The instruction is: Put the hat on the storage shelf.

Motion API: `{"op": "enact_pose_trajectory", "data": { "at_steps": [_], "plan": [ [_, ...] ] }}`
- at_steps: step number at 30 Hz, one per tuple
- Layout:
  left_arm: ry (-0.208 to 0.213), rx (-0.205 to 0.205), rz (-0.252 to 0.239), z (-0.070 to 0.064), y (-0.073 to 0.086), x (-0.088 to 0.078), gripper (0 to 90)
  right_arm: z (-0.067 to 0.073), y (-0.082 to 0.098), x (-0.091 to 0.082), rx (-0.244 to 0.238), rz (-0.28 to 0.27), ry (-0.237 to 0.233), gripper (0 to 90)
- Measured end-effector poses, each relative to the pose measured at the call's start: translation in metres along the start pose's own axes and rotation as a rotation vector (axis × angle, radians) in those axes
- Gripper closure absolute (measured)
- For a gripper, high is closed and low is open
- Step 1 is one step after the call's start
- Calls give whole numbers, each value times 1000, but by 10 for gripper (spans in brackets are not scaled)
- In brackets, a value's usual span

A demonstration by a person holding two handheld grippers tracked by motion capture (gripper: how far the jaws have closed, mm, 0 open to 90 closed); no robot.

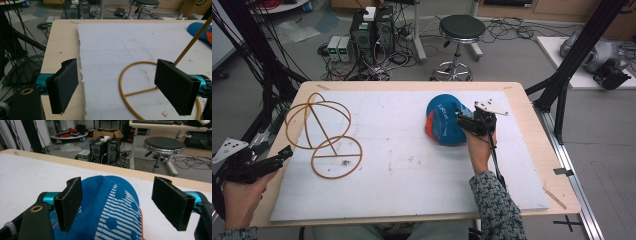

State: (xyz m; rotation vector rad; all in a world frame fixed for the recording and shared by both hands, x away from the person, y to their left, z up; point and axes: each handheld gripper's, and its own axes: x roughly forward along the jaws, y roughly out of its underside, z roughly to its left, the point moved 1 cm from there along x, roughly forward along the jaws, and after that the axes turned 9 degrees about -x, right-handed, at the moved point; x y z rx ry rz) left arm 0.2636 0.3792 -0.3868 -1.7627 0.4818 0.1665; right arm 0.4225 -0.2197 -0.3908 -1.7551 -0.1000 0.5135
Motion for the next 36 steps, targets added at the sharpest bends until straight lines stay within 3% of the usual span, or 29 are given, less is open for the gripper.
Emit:
{"op": "enact_pose_trajectory", "data": {
  "at_steps": [7, 11, 12, 13, 16, 19, 21, 22, 23, 26, 30, 36],
  "plan": [
    [10, -4, -1, 1, 0, 1, 195, 9, 8, 10, -13, 27, 20, 253],
    [11, -4, 5, 0, 1, 2, 195, 11, 14, 16, -6, 55, 33, 317],
    [10, -3, 5, 0, 1, 2, 195, 11, 15, 18, -6, 62, 30, 336],
    [10, -3, 5, 0, 1, 2, 195, 12, 16, 18, -8, 71, 36, 411],
    [10, -5, 7, 0, 2, 2, 195, 13, 16, 19, -22, 72, 48, 425],
    [10, -10, 7, 1, 2, 2, 195, 13, 16, 19, -28, 71, 52, 501],
    [10, -8, 7, 1, 1, 2, 195, 13, 17, 21, -39, 79, 50, 593],
    [10, -10, 5, 1, 1, 1, 195, 13, 17, 21, -39, 79, 50, 593],
    [8, -8, 5, 1, 1, 1, 195, 13, 17, 22, -36, 79, 39, 662],
    [8, -10, 5, 2, 1, 0, 196, 12, 17, 22, -33, 71, 27, 709],
    [6, -12, 8, 2, 1, 0, 198, 9, 14, 20, -47, 41, -6, 880],
    [8, -14, 9, 3, 1, 1, 198, 8, 5, 16, -50, -10, -13, 892]
  ]
}}
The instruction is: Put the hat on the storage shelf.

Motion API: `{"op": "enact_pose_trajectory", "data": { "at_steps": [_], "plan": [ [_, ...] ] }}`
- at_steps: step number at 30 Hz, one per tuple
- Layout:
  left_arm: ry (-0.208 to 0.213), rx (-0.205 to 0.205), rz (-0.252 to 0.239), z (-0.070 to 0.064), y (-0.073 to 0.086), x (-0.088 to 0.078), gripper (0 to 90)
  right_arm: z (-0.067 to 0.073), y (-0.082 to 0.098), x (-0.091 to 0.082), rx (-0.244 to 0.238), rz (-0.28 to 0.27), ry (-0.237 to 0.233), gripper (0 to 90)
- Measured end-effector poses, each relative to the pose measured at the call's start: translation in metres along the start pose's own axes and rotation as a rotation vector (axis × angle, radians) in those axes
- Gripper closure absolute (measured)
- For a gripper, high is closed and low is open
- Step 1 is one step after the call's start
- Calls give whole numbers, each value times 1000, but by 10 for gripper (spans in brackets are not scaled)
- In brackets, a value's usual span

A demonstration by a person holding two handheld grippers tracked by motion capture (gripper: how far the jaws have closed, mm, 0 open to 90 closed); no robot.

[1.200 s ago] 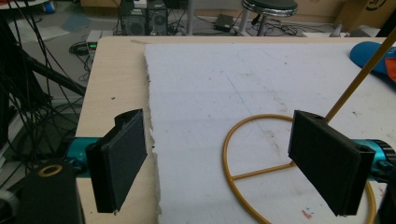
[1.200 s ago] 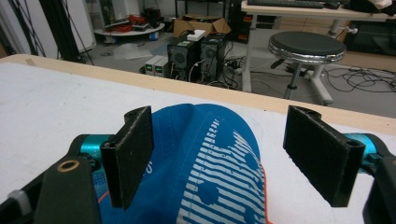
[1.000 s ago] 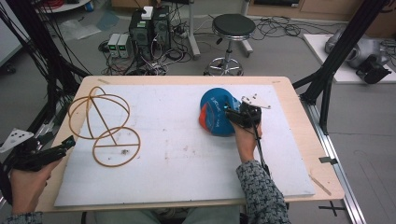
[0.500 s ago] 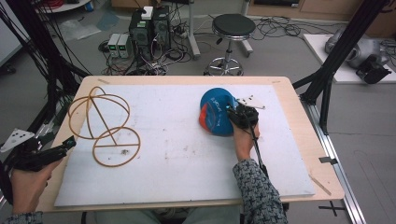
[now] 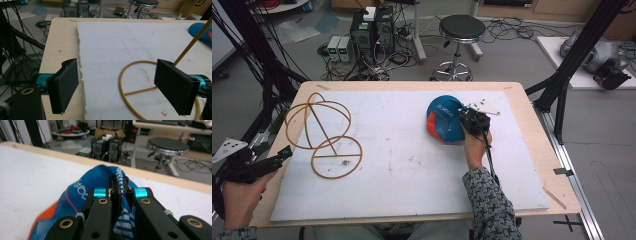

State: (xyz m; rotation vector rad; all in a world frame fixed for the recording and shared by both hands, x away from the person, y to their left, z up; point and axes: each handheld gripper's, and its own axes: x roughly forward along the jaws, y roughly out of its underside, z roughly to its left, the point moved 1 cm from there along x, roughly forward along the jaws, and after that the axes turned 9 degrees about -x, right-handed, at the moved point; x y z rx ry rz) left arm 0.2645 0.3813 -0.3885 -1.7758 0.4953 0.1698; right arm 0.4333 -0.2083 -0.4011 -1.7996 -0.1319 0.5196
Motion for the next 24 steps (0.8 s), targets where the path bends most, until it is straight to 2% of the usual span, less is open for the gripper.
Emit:
{"op": "enact_pose_trajectory", "data": {
  "at_steps": [1, 7, 8, 9, 12, 13, 16, 17, 19, 20, 24],
  "plan": [
    [0, 2, 0, 0, 0, 0, 198, 1, -10, -2, 1, -19, -5, 892],
    [3, 1, -3, 1, -1, -1, 199, 4, -32, -5, -6, -66, -22, 894],
    [2, 1, -3, 2, -1, -2, 199, 6, -42, -6, -2, -92, -33, 894],
    [2, 1, -3, 2, -1, -2, 199, 6, -42, -6, -2, -92, -33, 894],
    [2, -2, -6, 3, -2, -3, 198, 11, -62, -7, 12, -137, -61, 894],
    [2, -2, -6, 3, -2, -3, 199, 11, -62, -7, 12, -137, -61, 894],
    [3, -4, -9, 2, -2, -3, 199, 20, -89, -9, 33, -203, -106, 894],
    [4, -4, -9, 2, -2, -2, 199, 20, -89, -9, 33, -203, -106, 894],
    [6, -2, -7, 2, -2, -2, 199, 25, -103, -10, 44, -237, -129, 894],
    [6, -1, -8, 2, -2, -3, 199, 31, -117, -11, 65, -263, -165, 894],
    [5, -2, -9, 3, -3, -3, 200, 46, -143, -12, 51, -308, -208, 893]
  ]
}}
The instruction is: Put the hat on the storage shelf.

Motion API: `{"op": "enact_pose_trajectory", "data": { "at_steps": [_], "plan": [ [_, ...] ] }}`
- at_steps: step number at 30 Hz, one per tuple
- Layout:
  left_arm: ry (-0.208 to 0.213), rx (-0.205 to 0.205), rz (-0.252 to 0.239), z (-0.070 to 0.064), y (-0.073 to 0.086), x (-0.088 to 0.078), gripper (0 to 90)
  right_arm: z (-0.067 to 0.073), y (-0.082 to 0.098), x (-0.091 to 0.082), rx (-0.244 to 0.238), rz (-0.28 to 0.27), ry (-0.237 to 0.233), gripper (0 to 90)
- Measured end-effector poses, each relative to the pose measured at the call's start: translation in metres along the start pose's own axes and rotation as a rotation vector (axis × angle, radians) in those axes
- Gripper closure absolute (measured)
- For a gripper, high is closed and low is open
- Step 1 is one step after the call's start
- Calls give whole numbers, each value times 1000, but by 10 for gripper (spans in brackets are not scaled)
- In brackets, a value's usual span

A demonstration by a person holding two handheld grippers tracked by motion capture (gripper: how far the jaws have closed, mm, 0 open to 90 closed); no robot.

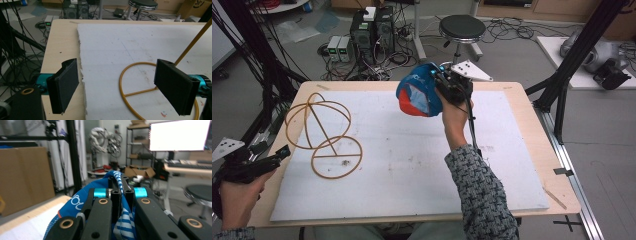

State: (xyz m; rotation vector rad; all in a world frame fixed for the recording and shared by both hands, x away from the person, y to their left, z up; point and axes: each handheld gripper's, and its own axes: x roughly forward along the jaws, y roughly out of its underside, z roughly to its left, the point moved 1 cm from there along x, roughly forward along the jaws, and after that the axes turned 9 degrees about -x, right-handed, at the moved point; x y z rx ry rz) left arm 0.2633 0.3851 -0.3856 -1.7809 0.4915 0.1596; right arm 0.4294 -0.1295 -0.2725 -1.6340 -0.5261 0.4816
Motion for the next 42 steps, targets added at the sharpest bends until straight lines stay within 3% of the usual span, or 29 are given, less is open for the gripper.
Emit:
{"op": "enact_pose_trajectory", "data": {
  "at_steps": [4, 8, 9, 10, 14, 19, 20, 23, 24, 26, 31, 33, 36, 42],
  "plan": [
    [2, -6, -5, 1, 0, -2, 200, 12, -19, 14, 17, -54, -73, 894],
    [3, -10, -11, 2, -1, -3, 200, 17, -29, 28, 92, -113, -157, 894],
    [3, -10, -11, 2, -1, -3, 200, 17, -29, 28, 92, -113, -157, 894],
    [3, -11, -11, 3, -1, -3, 200, 21, -35, 34, 133, -146, -211, 894],
    [4, -13, -10, 3, 0, -2, 200, 34, -45, 44, 178, -176, -274, 894],
    [6, -10, -8, 3, 0, -2, 200, 53, -56, 50, 174, -189, -330, 894],
    [4, -9, -8, 3, 0, -2, 201, 64, -62, 52, 177, -200, -360, 894],
    [6, -11, -8, 3, 0, -2, 201, 71, -66, 54, 186, -210, -384, 894],
    [6, -9, -8, 3, -1, -2, 201, 81, -72, 56, 203, -220, -418, 894],
    [6, -9, -10, 2, -1, -2, 201, 83, -73, 57, 206, -230, -424, 894],
    [7, -10, -10, 3, -1, -2, 201, 105, -85, 63, 217, -252, -485, 894],
    [6, -10, -11, 3, -1, -3, 201, 108, -86, 64, 222, -250, -497, 894],
    [5, -10, -10, 3, -1, -3, 201, 123, -88, 68, 242, -248, -543, 894],
    [5, -11, -10, 3, -1, -3, 201, 143, -91, 73, 228, -234, -588, 894]
  ]
}}
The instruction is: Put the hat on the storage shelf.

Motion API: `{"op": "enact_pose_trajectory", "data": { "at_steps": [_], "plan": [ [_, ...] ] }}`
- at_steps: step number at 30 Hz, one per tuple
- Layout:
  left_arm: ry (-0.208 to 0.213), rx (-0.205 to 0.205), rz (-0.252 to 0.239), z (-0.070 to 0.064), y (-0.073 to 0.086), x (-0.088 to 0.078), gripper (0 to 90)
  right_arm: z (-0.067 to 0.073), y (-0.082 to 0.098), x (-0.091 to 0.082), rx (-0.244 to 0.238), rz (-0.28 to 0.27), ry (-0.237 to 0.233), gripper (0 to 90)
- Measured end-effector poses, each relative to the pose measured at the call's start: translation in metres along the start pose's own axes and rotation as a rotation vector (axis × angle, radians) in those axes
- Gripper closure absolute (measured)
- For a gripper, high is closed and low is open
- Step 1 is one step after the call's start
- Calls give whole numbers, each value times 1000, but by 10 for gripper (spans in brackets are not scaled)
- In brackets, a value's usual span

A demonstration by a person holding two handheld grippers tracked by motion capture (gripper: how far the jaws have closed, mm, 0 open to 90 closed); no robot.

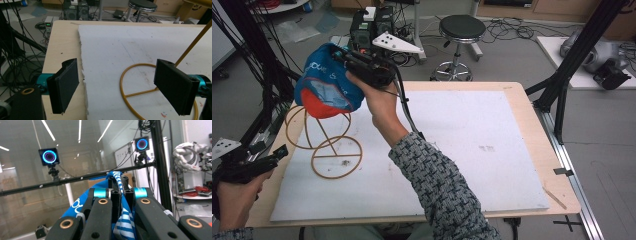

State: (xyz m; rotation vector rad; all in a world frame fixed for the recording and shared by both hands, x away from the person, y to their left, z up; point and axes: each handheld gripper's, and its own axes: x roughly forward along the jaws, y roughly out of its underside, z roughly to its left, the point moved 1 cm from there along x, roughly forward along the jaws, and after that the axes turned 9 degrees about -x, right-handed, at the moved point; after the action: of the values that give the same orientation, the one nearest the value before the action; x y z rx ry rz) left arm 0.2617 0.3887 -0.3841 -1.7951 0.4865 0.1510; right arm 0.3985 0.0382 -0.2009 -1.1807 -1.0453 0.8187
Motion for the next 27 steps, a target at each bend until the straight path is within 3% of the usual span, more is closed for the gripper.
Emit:
{"op": "enact_pose_trajectory", "data": {
  "at_steps": [13, 17, 19, 27],
  "plan": [
    [-2, -2, -5, 2, -1, -3, 201, 16, 31, 26, -21, 153, -80, 892],
    [-1, -6, -11, 2, -2, -3, 201, 17, 40, 28, -15, 184, -95, 892],
    [-1, -4, -10, 2, -2, -4, 201, 15, 50, 27, 10, 210, -102, 892],
    [-2, -5, -4, 2, -1, -2, 201, 15, 63, 26, 9, 265, -103, 891]
  ]
}}
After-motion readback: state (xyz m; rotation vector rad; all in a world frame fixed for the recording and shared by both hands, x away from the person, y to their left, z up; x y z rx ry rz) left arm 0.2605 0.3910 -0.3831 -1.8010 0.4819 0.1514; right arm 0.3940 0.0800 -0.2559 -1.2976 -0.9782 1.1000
